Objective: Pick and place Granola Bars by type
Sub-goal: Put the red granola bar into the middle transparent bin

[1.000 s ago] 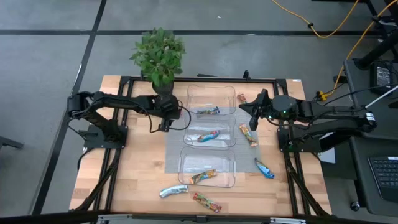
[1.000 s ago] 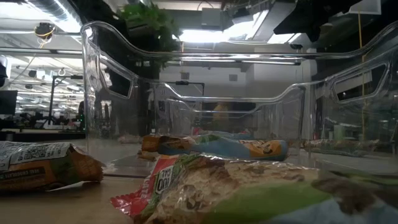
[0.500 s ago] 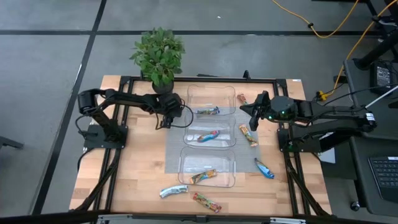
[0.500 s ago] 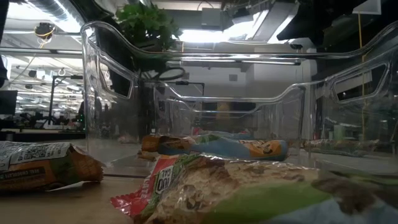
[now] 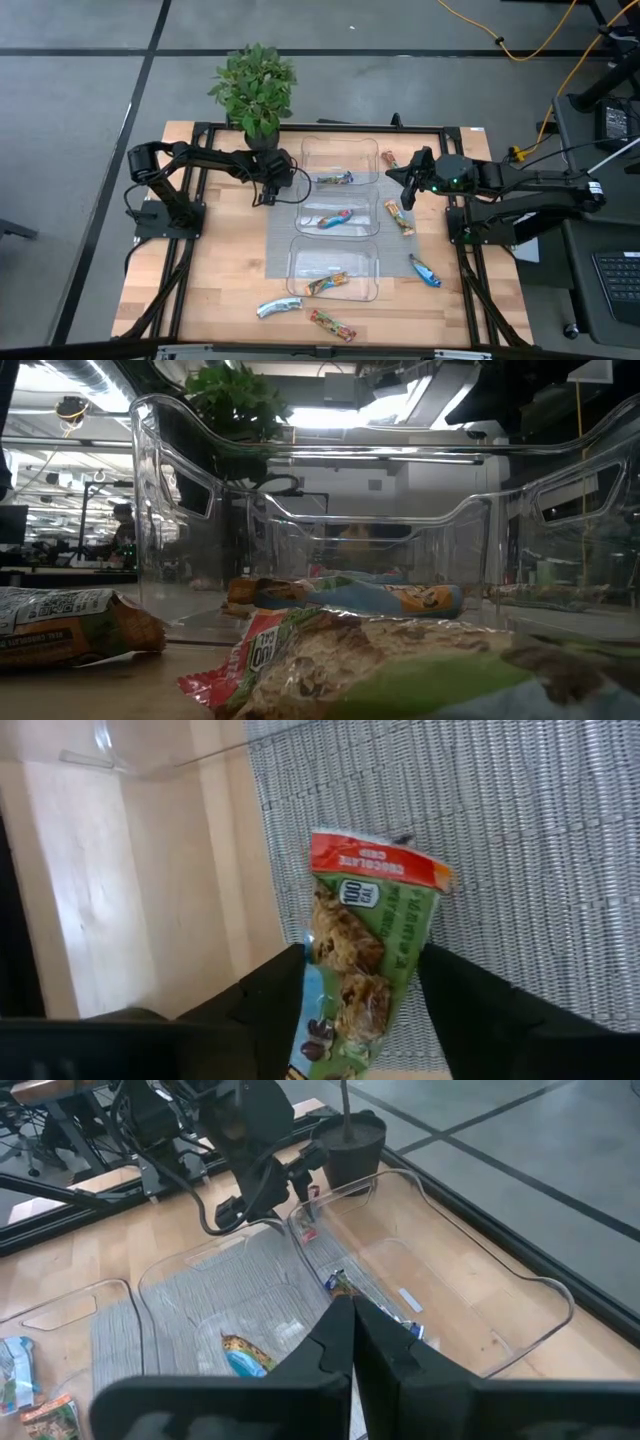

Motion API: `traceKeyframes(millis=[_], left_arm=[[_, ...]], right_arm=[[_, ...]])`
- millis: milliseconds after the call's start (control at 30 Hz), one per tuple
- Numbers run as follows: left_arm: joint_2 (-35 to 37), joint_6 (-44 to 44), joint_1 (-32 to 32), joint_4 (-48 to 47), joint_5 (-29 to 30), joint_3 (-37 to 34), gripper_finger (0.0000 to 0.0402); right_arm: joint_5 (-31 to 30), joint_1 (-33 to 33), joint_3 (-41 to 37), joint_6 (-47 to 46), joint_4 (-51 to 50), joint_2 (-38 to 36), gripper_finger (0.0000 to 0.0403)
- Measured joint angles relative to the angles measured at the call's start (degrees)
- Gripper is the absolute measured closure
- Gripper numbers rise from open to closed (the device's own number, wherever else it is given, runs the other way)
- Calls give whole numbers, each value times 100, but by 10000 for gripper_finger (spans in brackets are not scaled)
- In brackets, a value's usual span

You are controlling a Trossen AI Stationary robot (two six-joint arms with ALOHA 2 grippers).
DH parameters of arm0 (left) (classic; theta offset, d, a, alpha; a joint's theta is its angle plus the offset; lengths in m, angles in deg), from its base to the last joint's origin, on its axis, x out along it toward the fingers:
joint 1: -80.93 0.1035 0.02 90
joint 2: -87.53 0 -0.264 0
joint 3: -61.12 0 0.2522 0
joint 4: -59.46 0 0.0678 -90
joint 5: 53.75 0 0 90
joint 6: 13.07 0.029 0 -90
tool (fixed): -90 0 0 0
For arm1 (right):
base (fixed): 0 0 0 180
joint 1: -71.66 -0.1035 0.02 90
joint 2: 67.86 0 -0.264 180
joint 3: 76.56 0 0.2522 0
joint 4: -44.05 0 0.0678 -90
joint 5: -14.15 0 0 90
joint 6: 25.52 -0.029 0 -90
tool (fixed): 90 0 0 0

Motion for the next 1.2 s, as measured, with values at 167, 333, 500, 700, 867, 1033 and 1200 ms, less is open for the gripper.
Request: traceKeyframes(millis=[167,333,500,700,867,1033,1200], left_arm=[[-9,-147,-22,-18,15,0,265],[-13,-259,-68,-17,389,0,308],[143,-264,-240,-73,798,0,329],[577,-739,-460,-267,827,0,333],[1054,-1222,-679,-417,922,0,334],[1537,-1577,-1000,-683,1249,8,334],[1892,-2223,-1349,-1185,1505,359,336]], right_arm=[[-1,-1,0,7,0,0,395],[-2,0,0,19,-2,0,395],[-2,0,0,42,-1,0,395],[-2,0,0,162,-2,0,395],[-2,0,0,195,-4,0,395],[-2,0,0,304,-9,0,395],[-2,0,0,321,-11,0,395]])
